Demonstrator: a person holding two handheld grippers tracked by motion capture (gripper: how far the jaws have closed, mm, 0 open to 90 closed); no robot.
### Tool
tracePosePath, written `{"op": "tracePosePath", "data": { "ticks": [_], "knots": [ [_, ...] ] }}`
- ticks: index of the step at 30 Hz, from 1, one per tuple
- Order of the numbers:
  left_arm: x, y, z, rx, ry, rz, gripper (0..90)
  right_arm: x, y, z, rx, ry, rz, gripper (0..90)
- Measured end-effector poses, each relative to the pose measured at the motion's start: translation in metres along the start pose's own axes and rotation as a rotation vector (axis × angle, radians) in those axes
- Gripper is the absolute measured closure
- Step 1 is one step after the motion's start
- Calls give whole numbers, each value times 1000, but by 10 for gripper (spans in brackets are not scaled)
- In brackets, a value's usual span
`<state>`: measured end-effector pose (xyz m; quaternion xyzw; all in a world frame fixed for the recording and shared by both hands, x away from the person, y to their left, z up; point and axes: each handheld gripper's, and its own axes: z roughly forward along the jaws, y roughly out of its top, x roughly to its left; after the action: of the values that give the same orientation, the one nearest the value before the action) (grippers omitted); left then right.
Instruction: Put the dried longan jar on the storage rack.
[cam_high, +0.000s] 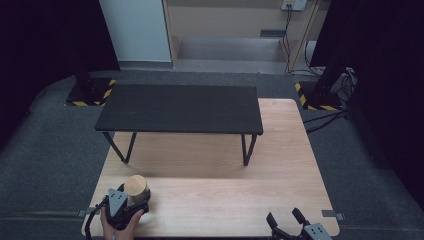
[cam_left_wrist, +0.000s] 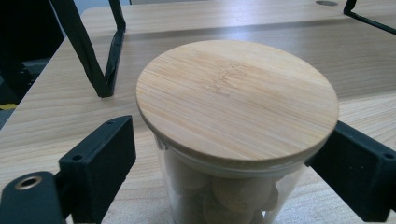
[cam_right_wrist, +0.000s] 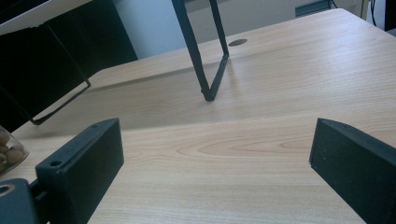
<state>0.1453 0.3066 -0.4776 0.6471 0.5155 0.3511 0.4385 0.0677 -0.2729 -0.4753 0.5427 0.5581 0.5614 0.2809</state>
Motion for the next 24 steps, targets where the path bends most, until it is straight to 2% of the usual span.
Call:
{"op": "tracePosePath", "data": {
  "ticks": [3,8,14,17,20,24],
  "knots": [
    [2,0,0,2,-6,-8,127,0,0,1,2,0,0,30],
    [5,0,1,2,-30,-5,236,1,0,2,5,1,-2,30],
    [9,11,-4,25,-52,1,240,2,1,2,2,3,-3,31],
    [12,23,-12,17,-68,8,240,4,1,3,-6,9,-5,32],
    [16,38,-22,-14,-81,16,241,6,1,4,-6,16,-8,32],
    [22,65,-35,-51,-107,30,241,7,2,5,-5,21,-12,32]
  ]
}}
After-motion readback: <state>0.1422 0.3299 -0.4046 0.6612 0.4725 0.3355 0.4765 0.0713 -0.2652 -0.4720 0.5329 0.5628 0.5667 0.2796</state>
